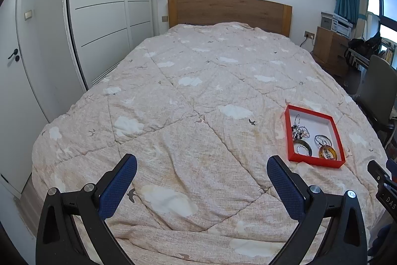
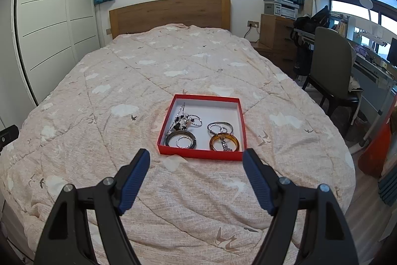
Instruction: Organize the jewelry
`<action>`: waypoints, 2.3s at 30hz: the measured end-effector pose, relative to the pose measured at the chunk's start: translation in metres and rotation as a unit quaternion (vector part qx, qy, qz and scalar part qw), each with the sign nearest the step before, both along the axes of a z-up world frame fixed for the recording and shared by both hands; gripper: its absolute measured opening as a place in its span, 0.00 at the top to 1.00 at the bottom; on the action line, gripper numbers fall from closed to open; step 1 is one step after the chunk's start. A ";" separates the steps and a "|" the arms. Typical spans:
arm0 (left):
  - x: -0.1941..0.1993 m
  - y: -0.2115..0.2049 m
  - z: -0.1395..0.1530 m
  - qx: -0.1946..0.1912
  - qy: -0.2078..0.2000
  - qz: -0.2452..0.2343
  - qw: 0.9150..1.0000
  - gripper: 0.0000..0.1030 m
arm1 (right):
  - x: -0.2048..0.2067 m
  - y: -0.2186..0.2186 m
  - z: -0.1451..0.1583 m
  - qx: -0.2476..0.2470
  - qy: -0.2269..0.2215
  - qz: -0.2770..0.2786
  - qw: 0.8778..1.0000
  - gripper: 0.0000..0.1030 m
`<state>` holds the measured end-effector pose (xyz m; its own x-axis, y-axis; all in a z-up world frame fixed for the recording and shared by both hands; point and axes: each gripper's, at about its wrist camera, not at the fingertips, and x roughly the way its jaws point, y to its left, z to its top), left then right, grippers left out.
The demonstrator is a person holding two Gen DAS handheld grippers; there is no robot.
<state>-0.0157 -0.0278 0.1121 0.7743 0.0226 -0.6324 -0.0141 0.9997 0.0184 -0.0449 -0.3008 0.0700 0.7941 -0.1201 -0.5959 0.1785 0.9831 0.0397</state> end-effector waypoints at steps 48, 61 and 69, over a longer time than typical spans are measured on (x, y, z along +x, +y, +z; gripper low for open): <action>0.038 -0.004 -0.067 -0.002 0.078 -0.023 0.997 0.00 | 0.027 -0.010 -0.052 0.002 0.059 -0.017 0.998 0.26; 0.045 -0.006 -0.079 -0.001 0.094 -0.026 0.995 0.00 | 0.033 -0.013 -0.067 0.003 0.079 -0.018 0.997 0.26; 0.047 -0.005 -0.081 -0.003 0.097 -0.027 0.995 0.00 | 0.035 -0.012 -0.071 0.002 0.086 -0.017 0.996 0.26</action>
